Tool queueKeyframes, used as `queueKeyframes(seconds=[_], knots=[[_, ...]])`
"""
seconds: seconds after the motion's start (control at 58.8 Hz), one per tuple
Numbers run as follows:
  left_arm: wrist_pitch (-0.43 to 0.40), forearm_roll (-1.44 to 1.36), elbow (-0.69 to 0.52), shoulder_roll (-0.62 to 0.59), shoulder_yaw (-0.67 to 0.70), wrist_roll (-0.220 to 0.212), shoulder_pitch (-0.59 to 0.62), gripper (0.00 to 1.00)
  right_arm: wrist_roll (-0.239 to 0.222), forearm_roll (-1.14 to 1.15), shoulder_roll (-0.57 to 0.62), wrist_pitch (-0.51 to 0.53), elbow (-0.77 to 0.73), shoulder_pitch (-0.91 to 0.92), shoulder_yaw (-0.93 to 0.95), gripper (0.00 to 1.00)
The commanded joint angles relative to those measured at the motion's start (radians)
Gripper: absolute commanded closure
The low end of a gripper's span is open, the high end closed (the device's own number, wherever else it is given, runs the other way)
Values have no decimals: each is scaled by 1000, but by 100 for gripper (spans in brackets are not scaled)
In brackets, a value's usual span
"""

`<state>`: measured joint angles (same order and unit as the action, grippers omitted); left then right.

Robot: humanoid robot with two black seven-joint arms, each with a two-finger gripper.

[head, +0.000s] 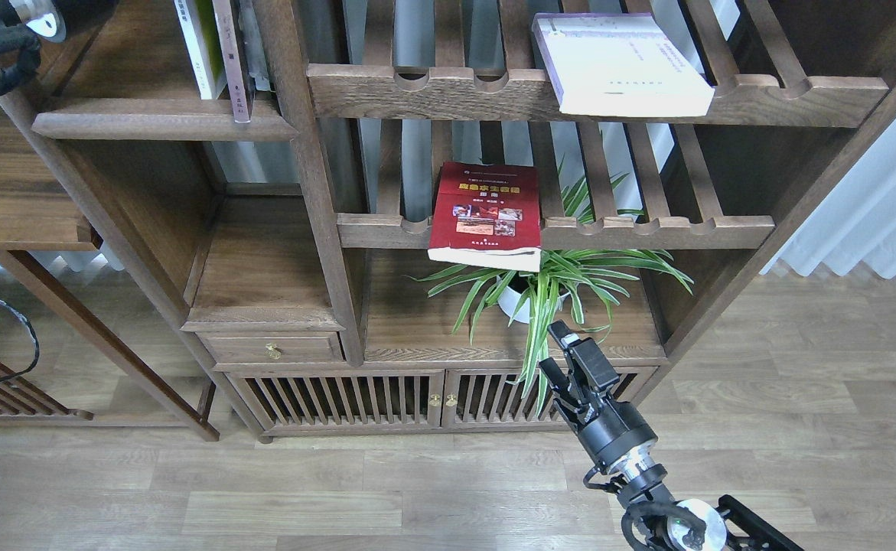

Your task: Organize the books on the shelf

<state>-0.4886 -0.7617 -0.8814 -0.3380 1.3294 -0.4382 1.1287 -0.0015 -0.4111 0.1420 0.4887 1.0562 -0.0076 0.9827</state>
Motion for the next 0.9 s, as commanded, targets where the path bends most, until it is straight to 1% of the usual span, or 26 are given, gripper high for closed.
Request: queueKeyframes(seconds=[0.0,0.221,0.306,0.425,0.595,0.629,0.663,0.884], knots=[[0,-1,-63,-9,10,-7,-56,46,0,0,4,0,1,-2,-2,2],[0,10,-223,-75,17,-8,-165,44,-2,-3,4,0,16,-23,-2,2],[0,31,-249,-95,19,-11,-182,44,-2,-3,4,0,19,-25,-2,2],[0,61,-284,-127,22,-28,-198,44,-2,-3,4,0,24,-31,-2,2],[0,99,-337,-165,31,-30,-231,44,-2,-3,4,0,28,-34,-2,2],[0,108,-350,-170,34,-28,-245,44,0,-3,4,0,28,-37,-2,2],[0,131,-392,-179,43,-30,-285,44,-2,-3,4,0,30,-38,-2,2],[0,167,-478,-205,82,-30,-391,44,-2,-3,2,0,31,-38,-2,2]])
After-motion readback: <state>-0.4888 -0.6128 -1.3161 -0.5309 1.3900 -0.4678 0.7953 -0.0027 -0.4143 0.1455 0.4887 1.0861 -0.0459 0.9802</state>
